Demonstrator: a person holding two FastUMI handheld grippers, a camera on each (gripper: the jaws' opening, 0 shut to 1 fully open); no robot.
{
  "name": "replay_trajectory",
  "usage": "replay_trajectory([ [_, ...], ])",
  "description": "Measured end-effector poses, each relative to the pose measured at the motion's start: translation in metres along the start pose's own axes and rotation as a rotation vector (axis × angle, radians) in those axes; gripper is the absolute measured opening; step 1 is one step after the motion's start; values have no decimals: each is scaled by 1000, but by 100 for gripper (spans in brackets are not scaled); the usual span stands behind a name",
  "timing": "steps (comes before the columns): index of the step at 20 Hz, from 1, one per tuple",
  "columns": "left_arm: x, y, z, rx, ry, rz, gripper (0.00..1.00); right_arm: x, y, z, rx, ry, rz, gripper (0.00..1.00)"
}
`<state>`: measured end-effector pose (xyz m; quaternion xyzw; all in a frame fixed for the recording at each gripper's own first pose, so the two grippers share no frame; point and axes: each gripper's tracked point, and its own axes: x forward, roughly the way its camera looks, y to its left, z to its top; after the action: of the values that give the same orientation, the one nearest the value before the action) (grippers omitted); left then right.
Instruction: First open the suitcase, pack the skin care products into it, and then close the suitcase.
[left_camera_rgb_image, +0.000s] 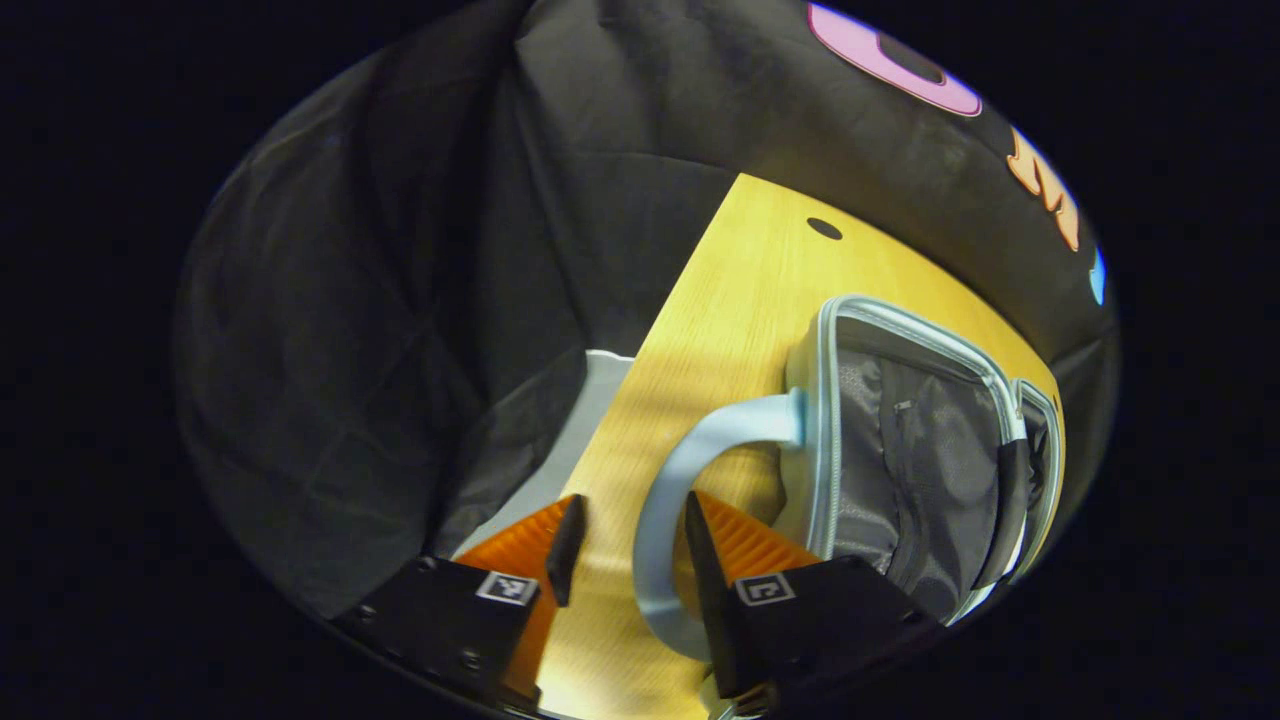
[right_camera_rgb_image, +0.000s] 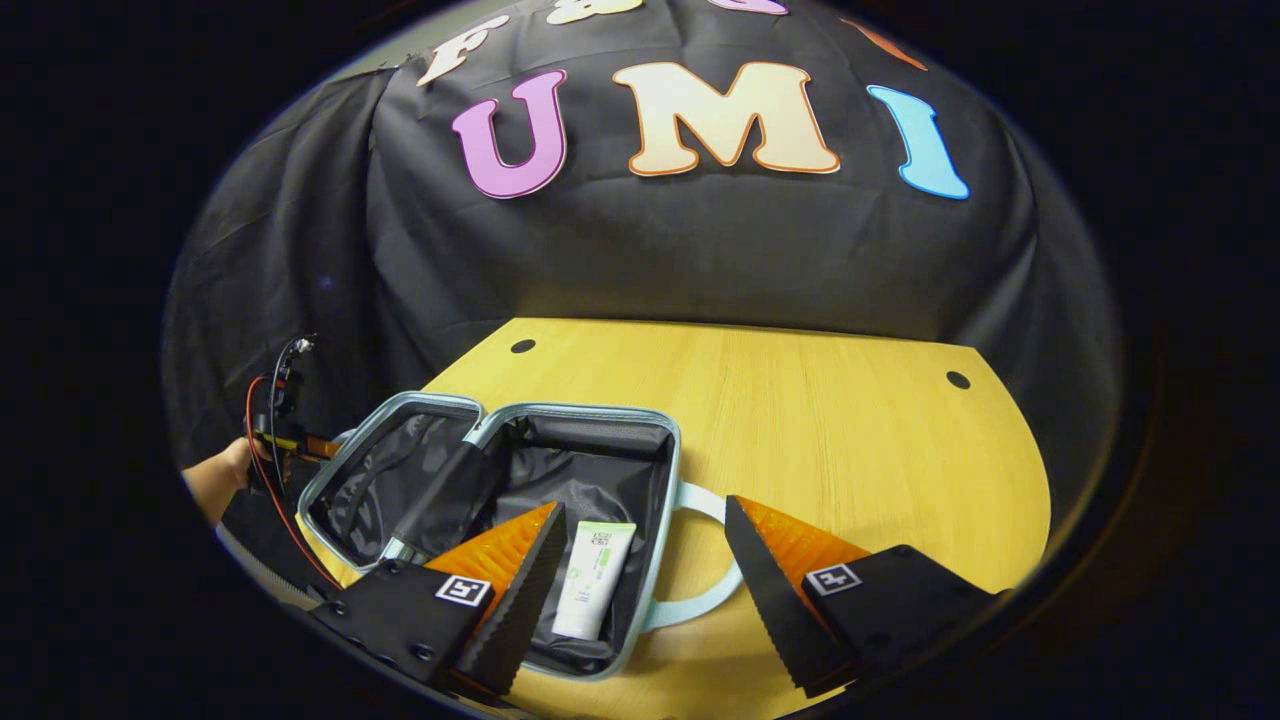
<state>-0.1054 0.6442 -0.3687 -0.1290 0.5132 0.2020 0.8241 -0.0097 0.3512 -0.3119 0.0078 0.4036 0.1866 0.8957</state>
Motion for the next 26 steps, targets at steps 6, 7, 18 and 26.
replay_trajectory([
  [6, -18, -12, 16, 42, -52, 7, 9, -7, -18, 4, -5, -42, -35, 98],
  [7, -25, -11, 19, 57, -74, 12, 6, -9, -19, 5, -11, -52, -38, 98],
  [18, -139, -78, 85, 51, -312, -128, 2, -18, -17, 27, -32, -156, 7, 98],
  [26, -218, -170, 114, 150, -456, -139, 2, -52, -58, 27, -92, -206, 54, 98],
])
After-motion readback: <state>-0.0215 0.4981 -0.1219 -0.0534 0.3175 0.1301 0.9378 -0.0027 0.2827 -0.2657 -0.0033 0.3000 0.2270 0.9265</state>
